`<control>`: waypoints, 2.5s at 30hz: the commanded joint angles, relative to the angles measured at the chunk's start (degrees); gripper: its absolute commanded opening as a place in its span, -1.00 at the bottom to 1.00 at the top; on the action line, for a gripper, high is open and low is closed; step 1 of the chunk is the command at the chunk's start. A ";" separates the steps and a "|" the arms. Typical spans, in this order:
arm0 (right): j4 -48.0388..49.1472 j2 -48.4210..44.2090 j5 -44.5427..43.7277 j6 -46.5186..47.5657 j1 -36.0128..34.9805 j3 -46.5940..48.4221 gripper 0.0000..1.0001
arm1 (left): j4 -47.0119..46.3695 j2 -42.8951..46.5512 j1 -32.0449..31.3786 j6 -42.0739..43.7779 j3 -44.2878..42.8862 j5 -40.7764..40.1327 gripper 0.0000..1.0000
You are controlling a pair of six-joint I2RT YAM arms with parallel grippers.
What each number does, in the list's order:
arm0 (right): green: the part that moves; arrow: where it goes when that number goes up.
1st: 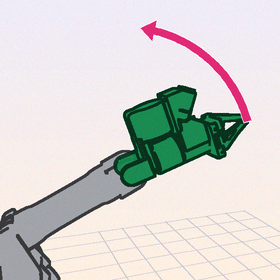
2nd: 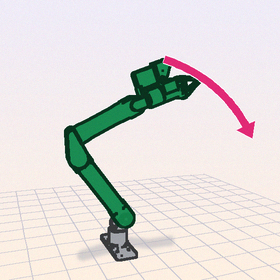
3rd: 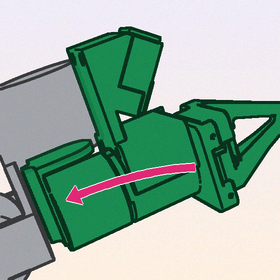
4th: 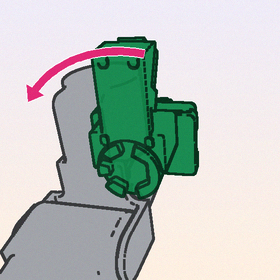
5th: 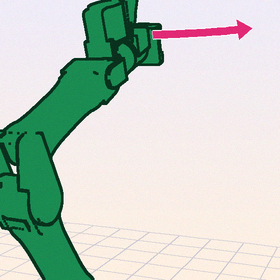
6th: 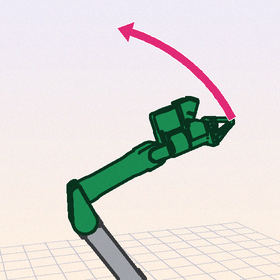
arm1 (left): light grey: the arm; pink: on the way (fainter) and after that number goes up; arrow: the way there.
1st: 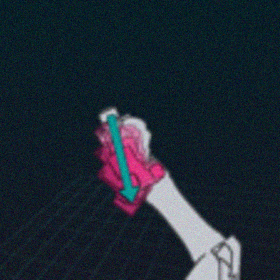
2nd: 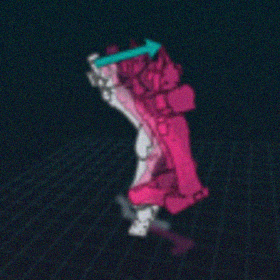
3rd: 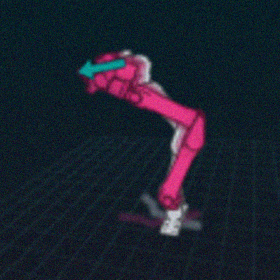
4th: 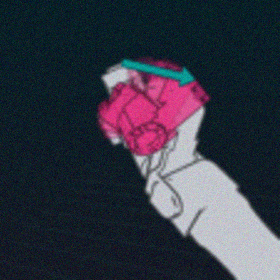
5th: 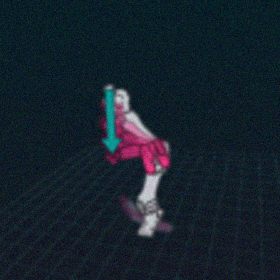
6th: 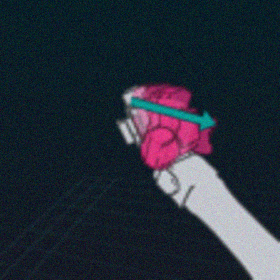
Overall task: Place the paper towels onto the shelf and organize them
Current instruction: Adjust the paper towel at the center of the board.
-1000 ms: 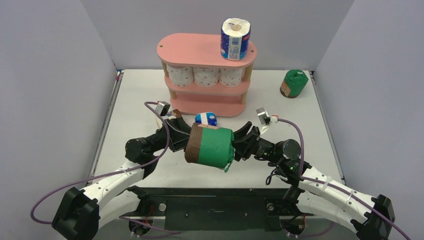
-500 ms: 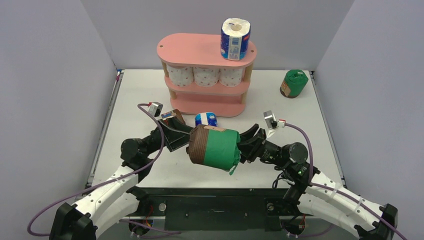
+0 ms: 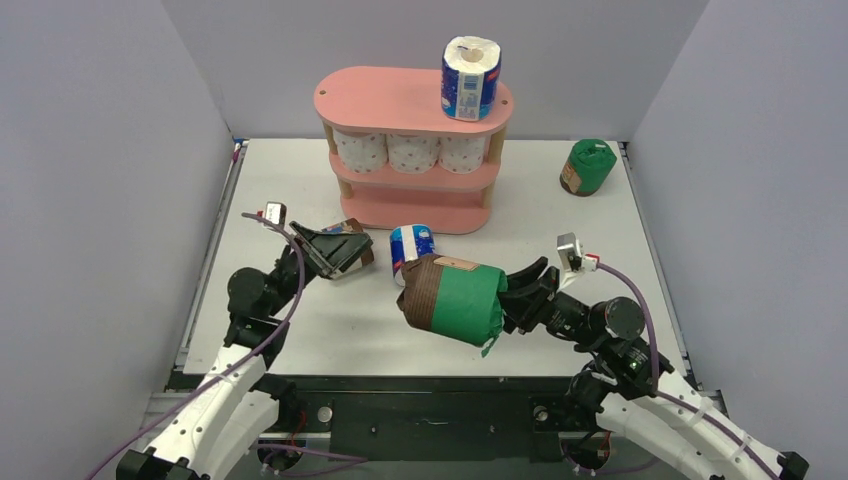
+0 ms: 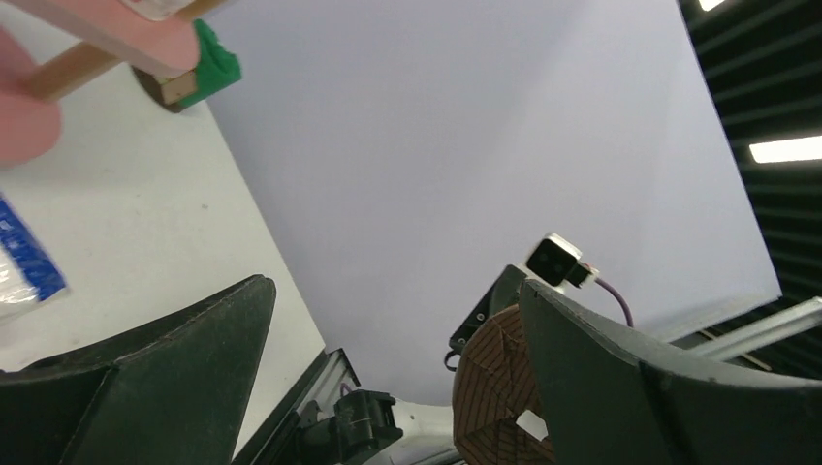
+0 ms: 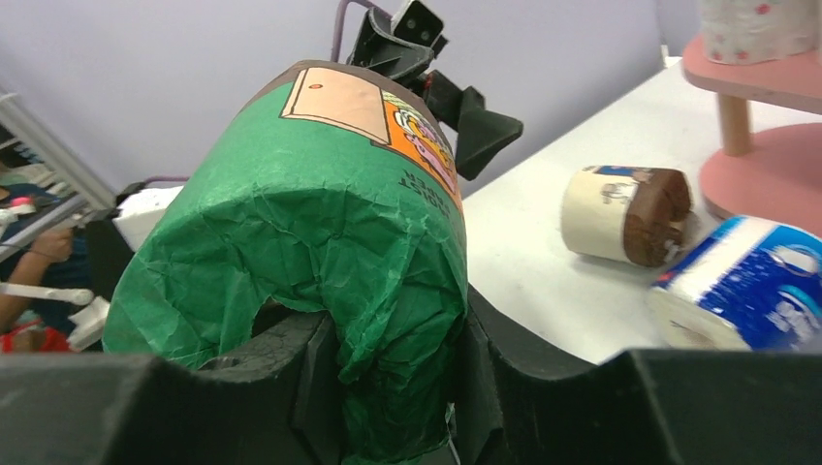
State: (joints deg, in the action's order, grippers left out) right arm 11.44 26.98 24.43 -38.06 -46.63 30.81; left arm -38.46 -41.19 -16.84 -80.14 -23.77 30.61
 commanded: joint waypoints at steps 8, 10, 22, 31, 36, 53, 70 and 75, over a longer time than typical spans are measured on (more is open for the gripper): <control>-28.74 -0.02 -19.77 11.13 6.18 13.33 -0.49 | 38.45 -4.14 1.10 14.74 -9.85 -17.01 0.93; -33.14 1.79 -25.77 11.74 6.34 14.79 -0.49 | 42.41 -4.50 1.11 16.75 -11.05 -18.23 0.93; -48.58 17.36 -43.17 13.87 6.16 21.74 -0.49 | 51.59 -3.82 1.06 22.17 -9.22 -17.84 0.94; -56.38 31.12 -46.80 16.15 2.68 30.35 -0.47 | 45.63 -1.95 1.10 18.67 -2.32 -14.12 0.95; -56.92 36.56 -45.23 16.97 3.40 32.13 -0.47 | 47.15 -2.68 1.15 19.29 -2.06 -13.37 0.95; -51.90 49.31 -38.60 16.16 7.21 30.59 -0.40 | 46.70 -3.21 1.20 20.59 1.02 -11.44 0.96; -52.43 46.44 -36.49 14.19 7.96 30.36 0.15 | 47.30 -2.72 1.77 21.22 2.40 -11.64 0.95; -54.01 40.69 -36.13 13.85 10.15 31.72 0.18 | 47.40 -2.72 2.09 21.77 2.30 -12.45 0.94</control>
State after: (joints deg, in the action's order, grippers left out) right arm -41.98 73.56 -11.90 -23.27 -38.81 60.10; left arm 10.17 -44.47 -15.27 -59.70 -20.82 18.46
